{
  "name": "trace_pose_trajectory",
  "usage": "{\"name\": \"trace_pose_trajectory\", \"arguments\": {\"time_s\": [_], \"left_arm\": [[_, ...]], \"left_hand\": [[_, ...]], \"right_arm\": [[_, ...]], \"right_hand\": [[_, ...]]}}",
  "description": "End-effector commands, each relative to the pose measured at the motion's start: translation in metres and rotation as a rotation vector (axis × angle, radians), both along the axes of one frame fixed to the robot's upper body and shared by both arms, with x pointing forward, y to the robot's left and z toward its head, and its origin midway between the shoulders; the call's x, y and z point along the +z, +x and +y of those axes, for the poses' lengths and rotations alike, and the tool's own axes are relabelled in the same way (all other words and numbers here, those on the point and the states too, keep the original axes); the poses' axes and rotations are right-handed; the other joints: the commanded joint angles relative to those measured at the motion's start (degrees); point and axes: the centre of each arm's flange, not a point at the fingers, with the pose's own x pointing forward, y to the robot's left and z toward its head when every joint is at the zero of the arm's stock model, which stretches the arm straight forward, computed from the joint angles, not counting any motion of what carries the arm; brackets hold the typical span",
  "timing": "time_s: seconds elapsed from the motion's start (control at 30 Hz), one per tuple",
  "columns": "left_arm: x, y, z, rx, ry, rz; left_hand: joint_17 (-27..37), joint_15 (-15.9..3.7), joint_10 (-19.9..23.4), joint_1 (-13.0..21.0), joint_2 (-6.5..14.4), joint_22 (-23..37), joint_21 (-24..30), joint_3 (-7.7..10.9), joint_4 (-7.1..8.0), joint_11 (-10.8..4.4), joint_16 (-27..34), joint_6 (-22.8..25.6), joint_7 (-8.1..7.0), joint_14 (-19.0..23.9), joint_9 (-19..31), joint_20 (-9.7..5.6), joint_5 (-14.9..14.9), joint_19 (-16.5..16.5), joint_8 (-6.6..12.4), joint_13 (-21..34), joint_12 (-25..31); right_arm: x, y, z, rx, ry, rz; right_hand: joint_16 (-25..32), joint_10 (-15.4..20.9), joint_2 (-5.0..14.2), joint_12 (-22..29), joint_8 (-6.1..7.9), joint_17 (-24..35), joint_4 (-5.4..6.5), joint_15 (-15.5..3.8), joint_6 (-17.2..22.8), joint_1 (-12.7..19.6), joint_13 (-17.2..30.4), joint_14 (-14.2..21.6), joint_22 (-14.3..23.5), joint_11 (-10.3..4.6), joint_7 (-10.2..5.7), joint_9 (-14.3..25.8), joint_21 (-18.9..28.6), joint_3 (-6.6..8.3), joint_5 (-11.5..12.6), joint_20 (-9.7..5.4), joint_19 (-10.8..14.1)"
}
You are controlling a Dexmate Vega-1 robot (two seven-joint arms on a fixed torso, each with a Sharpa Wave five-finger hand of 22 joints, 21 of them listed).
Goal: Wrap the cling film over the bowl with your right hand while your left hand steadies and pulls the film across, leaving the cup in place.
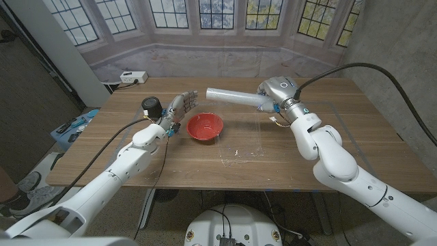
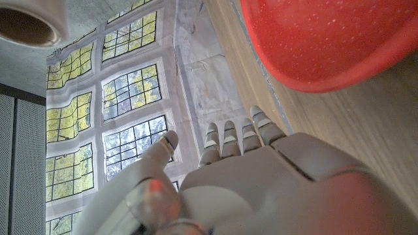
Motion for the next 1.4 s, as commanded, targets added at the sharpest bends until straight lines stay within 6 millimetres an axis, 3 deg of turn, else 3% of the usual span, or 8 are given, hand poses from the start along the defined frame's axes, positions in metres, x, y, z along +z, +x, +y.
{"name": "trace_pose_trajectory", "arguments": {"time_s": [0.03, 0.53, 1.4], "left_arm": [[-0.003, -0.018, 0.019, 0.036, 0.0, -0.018], [0.0, -0.039, 0.05, 0.092, 0.0, -0.047], [-0.01, -0.064, 0.073, 0.138, -0.03, -0.082]], "left_hand": [[0.2, 0.23, -0.08, 0.83, 0.06, 0.12, -0.06, -0.09, -0.35, 0.55, -0.21, 0.27, 0.03, -0.07, 0.15, 0.4, 0.32, 0.34, -0.11, 0.16, -0.17], [0.22, 0.24, -0.11, 1.04, 0.17, 0.13, -0.11, -0.18, -0.54, 0.58, -0.2, 0.26, 0.08, -0.15, 0.15, 0.43, 0.35, 0.32, -0.15, 0.17, -0.22], [0.27, 0.22, -0.46, 1.43, 0.4, 0.14, -0.2, -0.32, -0.78, 0.65, -0.2, 0.22, 0.2, -0.39, 0.15, 0.48, 0.4, 0.28, -0.22, 0.18, -0.41]], "right_arm": [[-0.003, -0.011, 0.018, 0.066, -0.009, 0.005], [0.004, -0.012, 0.041, 0.13, -0.03, 0.008], [0.003, -0.017, 0.08, 0.245, -0.058, 0.031]], "right_hand": [[0.09, 0.13, 10.07, -0.25, -0.24, 0.16, 0.17, -3.8, 4.25, 9.56, 0.2, 0.24, 0.08, -0.55, -4.5, 0.16, 0.46, -0.02, 0.26, -3.5, -0.21], [-0.04, -0.02, 10.63, -0.52, -0.55, 0.23, 0.18, -3.79, 4.14, 9.88, 0.39, 0.08, 0.08, -0.32, -4.23, 0.2, 0.46, -0.2, 0.25, -3.56, -0.44], [-0.17, -0.45, 11.43, -1.01, -1.19, 0.44, 0.08, -3.77, 3.65, 10.56, 0.75, -0.19, 0.07, 0.24, -3.43, 0.28, 0.54, -0.52, 0.07, -3.6, -0.7]]}}
